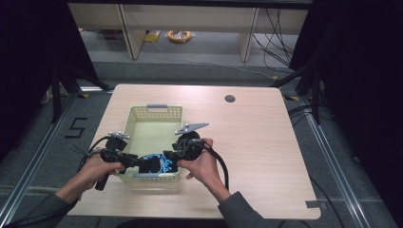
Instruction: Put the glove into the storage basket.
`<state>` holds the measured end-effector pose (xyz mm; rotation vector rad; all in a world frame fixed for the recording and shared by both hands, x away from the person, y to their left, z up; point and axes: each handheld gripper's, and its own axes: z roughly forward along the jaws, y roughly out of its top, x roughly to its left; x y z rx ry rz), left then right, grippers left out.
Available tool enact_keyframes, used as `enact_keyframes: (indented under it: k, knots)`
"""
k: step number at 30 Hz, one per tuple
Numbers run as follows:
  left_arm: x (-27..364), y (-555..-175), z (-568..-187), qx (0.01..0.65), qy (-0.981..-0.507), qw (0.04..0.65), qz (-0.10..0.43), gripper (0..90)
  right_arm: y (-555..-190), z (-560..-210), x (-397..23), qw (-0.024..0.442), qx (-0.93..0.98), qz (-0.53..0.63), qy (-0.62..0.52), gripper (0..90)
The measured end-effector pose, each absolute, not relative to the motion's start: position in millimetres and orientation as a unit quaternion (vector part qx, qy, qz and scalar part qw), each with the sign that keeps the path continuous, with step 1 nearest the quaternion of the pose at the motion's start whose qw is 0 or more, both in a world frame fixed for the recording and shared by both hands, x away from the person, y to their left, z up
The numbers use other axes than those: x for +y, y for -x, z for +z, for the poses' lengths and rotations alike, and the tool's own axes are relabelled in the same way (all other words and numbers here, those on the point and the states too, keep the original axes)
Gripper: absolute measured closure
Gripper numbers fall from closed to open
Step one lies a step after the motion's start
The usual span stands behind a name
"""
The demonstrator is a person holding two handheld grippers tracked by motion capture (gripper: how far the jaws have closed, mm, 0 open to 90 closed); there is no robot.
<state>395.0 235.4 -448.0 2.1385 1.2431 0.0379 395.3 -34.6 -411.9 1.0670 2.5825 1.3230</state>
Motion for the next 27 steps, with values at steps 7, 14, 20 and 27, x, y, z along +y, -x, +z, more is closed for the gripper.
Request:
enact_keyframes:
  k: [7,14,20,27]
  knots:
    - [239,-393,-441,0.475,-0.815,0.332,0.02,54.3,-392,-408,-53,0.029,0.828,0.438,-0.35,53.5]
    - [237,-385,-431,0.463,-0.813,0.353,0.018,49.7,-388,-410,-70,0.032,0.823,0.445,-0.352,51.5]
    - [225,-370,-424,0.462,-0.796,0.391,0.014,40.9,-383,-409,-84,0.041,0.817,0.452,-0.355,46.4]
    - [213,-347,-413,0.436,-0.789,0.432,0.012,33.8,-374,-413,-101,0.051,0.814,0.457,-0.354,39.7]
